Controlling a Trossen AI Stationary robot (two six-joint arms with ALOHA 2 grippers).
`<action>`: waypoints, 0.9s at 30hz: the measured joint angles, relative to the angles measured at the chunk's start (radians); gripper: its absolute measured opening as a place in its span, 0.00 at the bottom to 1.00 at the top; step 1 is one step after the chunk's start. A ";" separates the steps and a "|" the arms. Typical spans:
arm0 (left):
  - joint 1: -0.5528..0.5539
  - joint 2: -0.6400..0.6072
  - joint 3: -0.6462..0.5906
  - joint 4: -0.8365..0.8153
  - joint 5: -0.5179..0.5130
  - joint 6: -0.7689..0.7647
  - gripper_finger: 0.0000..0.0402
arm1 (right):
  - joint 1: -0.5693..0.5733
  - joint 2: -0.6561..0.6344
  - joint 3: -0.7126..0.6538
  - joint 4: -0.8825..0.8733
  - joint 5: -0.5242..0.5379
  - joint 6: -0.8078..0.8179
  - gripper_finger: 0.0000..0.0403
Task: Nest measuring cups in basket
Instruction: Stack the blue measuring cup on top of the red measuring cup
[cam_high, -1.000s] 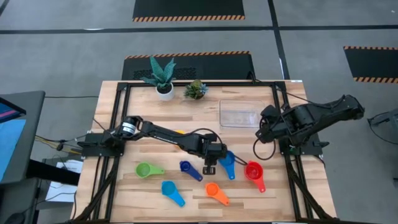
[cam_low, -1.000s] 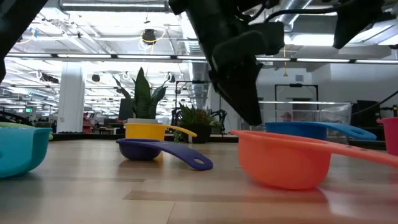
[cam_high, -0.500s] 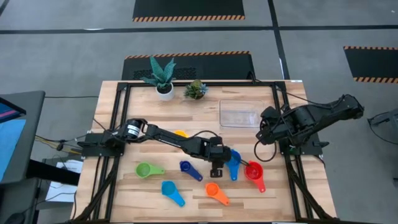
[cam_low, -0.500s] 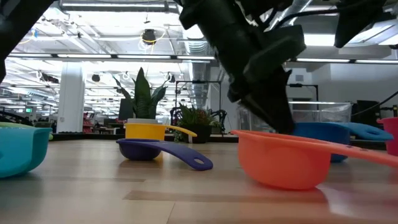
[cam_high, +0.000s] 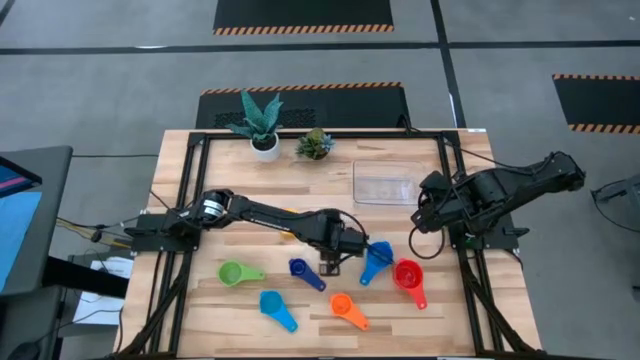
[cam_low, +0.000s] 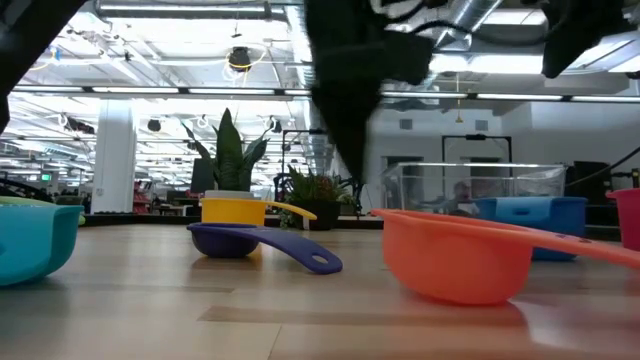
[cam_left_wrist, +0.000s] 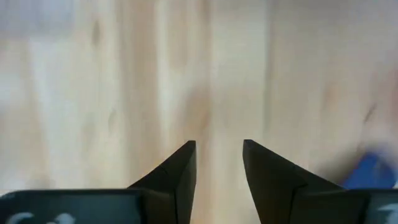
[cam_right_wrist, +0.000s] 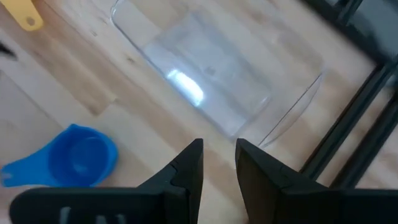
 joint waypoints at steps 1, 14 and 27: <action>-0.004 0.000 0.006 -0.078 -0.024 0.000 0.30 | 0.011 0.000 -0.005 0.008 -0.008 0.037 0.29; -0.057 -0.207 -0.389 -0.292 -0.230 -0.047 0.30 | 0.175 0.205 -0.114 0.261 -0.006 0.434 0.29; -0.062 -0.795 -1.021 0.121 -0.094 -0.325 0.30 | 0.074 0.426 -0.113 0.479 -0.264 0.469 0.29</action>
